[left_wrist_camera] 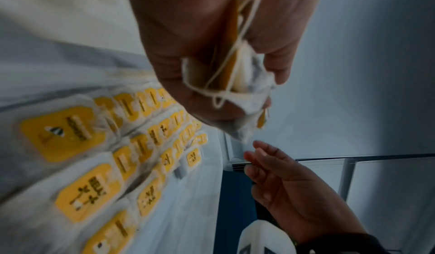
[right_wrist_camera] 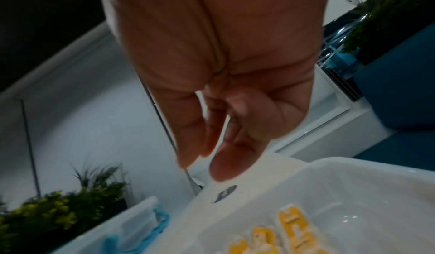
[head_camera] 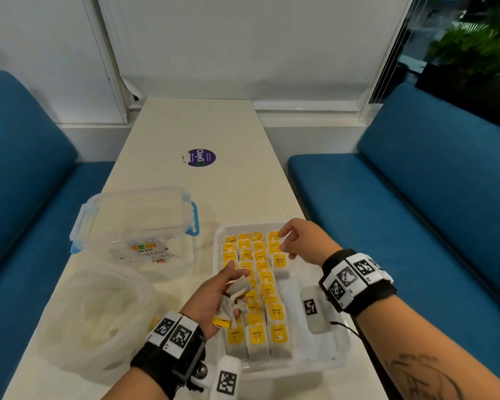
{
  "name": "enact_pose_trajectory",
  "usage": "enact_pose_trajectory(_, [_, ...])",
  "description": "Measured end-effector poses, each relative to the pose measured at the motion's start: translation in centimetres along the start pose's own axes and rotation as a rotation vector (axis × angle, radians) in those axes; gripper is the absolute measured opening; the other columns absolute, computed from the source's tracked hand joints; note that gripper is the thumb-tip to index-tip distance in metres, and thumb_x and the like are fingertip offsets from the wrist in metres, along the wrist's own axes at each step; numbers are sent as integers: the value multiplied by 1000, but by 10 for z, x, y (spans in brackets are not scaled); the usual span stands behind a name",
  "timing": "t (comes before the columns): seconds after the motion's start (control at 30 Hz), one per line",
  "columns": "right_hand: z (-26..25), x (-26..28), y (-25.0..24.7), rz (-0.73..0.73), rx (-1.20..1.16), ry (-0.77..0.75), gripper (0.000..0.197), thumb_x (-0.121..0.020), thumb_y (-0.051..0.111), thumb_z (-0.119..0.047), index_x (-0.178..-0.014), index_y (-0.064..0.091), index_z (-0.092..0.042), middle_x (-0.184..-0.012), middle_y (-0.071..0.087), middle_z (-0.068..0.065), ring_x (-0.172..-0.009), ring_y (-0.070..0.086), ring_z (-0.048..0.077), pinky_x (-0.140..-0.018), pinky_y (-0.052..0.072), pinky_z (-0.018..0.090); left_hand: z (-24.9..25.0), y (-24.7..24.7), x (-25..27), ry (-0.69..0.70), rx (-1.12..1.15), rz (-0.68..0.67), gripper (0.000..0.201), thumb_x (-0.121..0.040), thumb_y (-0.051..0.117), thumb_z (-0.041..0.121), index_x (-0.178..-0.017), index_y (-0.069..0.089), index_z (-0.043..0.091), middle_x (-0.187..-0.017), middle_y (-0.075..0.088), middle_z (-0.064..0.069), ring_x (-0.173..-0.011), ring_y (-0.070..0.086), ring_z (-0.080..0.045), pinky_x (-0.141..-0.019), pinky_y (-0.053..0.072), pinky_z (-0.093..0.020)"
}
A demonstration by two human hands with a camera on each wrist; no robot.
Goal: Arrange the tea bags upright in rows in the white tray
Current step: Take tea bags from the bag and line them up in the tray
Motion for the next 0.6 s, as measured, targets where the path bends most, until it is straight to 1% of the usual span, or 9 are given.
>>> enact_pose_trajectory(0.07, [-17, 20, 17, -190, 25, -92, 16, -84, 67, -8, -94, 60, -19, -78, 63, 1, -59, 55, 6, -45, 37, 8, 0, 8, 3, 5, 10, -24, 37, -91, 47, 40, -97, 64, 8, -59, 60, -3, -43, 54, -13, -36, 42, -16])
enact_pose_trajectory(0.1, [-23, 29, 27, -284, 36, -132, 18, -82, 69, -9, -91, 61, -21, -79, 64, -1, -59, 54, 5, -50, 39, 9, 0, 11, 4, 14, 0, -32, 36, -92, 47, 38, -98, 63, 7, -60, 60, -4, -43, 54, -13, -35, 41, -16])
enact_pose_trajectory(0.17, [-29, 42, 45, -367, 72, -190, 20, -78, 74, -12, -90, 62, -24, -75, 60, -9, -62, 53, 0, -60, 41, 11, -2, 14, 6, 41, -50, -38, 33, -92, 48, 36, -98, 60, 6, -59, 60, -5, -42, 54, -12, -35, 40, -16])
enact_pose_trajectory(0.2, [-29, 46, 52, -359, 85, -206, 22, -77, 75, -14, -91, 61, -24, -74, 57, -13, -63, 51, -1, -63, 41, 12, -4, 15, 6, 52, -69, -42, 32, -92, 47, 35, -98, 58, 5, -57, 59, -6, -41, 53, -12, -34, 40, -16])
enact_pose_trajectory(0.27, [-28, 51, 57, -317, 64, -213, 26, -75, 77, -17, -90, 59, -27, -76, 55, -14, -64, 50, -1, -66, 41, 15, -7, 15, 8, 63, -84, -43, 31, -94, 45, 33, -101, 56, 5, -54, 57, -7, -38, 52, -12, -34, 40, -16])
enact_pose_trajectory(0.37, [-25, 58, 58, -291, -7, -212, 37, -69, 82, -18, -87, 55, -35, -81, 55, -14, -62, 49, -3, -65, 42, 17, -12, 16, 13, 62, -85, -31, 31, -95, 43, 32, -102, 59, 6, -55, 58, -8, -39, 54, -13, -35, 40, -16])
enact_pose_trajectory(0.43, [-21, 62, 59, -277, -39, -195, 38, -67, 83, -17, -88, 55, -31, -79, 55, -13, -60, 50, -3, -62, 42, 17, -14, 16, 17, 58, -90, -32, 31, -96, 43, 32, -103, 59, 6, -55, 59, -8, -39, 54, -14, -34, 41, -17])
enact_pose_trajectory(0.53, [-14, 66, 63, -221, -41, -163, 32, -67, 83, -19, -78, 54, -28, -77, 55, -9, -64, 49, 3, -61, 42, 19, -17, 20, 21, 67, -113, -48, 31, -95, 44, 31, -103, 57, 4, -53, 58, -6, -37, 52, -13, -34, 41, -17])
enact_pose_trajectory(0.6, [-11, 68, 66, -201, -8, -170, 25, -71, 80, -19, -72, 56, -24, -73, 54, -8, -64, 48, 5, -60, 41, 18, -19, 22, 24, 70, -140, -55, 27, -93, 48, 29, -95, 55, 3, -52, 56, -5, -39, 52, -13, -33, 40, -17])
Point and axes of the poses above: each hand's wrist, its own x-axis away from the middle knuckle, its own y-axis out of the palm, z = x × y, the point moved 6 cm from there along -x, towards the middle knuckle
